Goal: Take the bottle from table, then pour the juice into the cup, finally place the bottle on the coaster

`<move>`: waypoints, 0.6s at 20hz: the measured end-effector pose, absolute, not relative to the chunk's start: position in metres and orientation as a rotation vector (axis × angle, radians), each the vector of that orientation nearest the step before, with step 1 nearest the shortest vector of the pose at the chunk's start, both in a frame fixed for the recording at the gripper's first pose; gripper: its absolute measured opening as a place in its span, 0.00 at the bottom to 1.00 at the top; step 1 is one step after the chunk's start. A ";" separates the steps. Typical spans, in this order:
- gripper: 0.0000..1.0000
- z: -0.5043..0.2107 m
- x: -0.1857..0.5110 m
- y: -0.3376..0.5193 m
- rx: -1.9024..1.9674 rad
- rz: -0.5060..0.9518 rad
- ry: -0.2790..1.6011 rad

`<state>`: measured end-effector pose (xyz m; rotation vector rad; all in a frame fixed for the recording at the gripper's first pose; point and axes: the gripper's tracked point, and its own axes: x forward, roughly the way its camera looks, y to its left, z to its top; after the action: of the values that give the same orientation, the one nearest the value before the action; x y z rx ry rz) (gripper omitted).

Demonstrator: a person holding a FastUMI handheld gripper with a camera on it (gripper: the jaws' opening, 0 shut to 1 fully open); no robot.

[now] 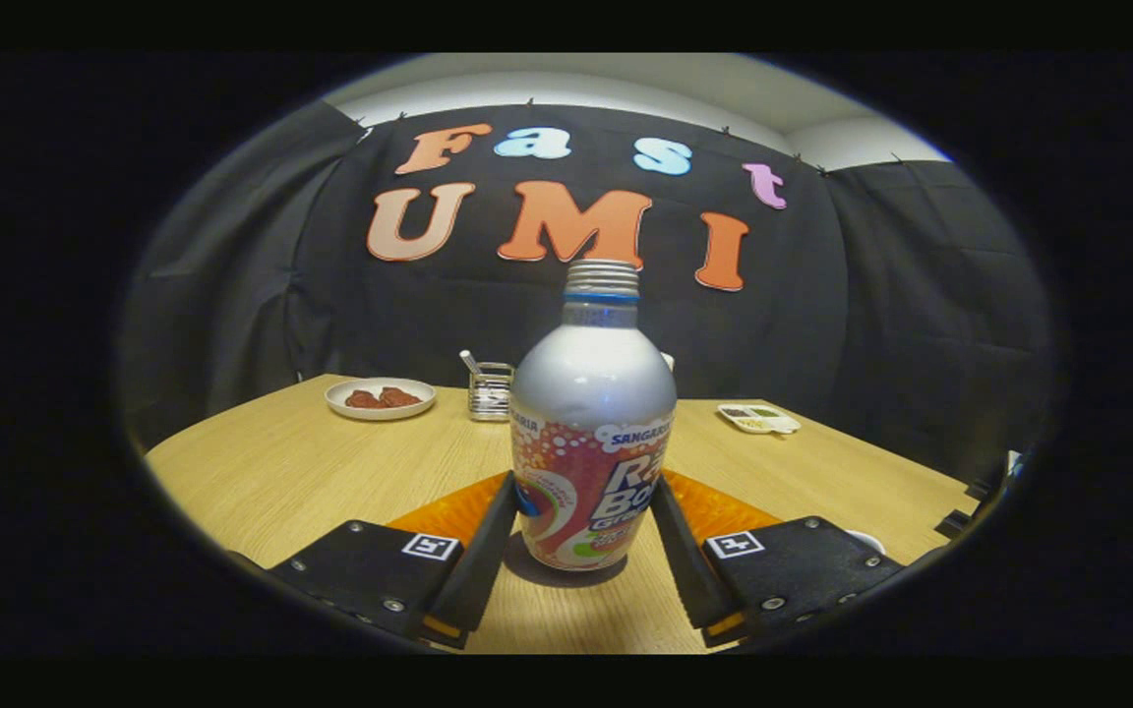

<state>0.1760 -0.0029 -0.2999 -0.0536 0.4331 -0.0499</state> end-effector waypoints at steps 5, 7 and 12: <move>0.77 -0.329 0.180 0.001 -0.017 -0.036 0.501; 0.77 -0.335 0.180 0.001 -0.025 -0.033 0.519; 0.77 -0.343 0.182 0.004 -0.031 -0.022 0.526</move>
<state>0.1822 0.0036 -0.3427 -0.0308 0.5259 -0.0224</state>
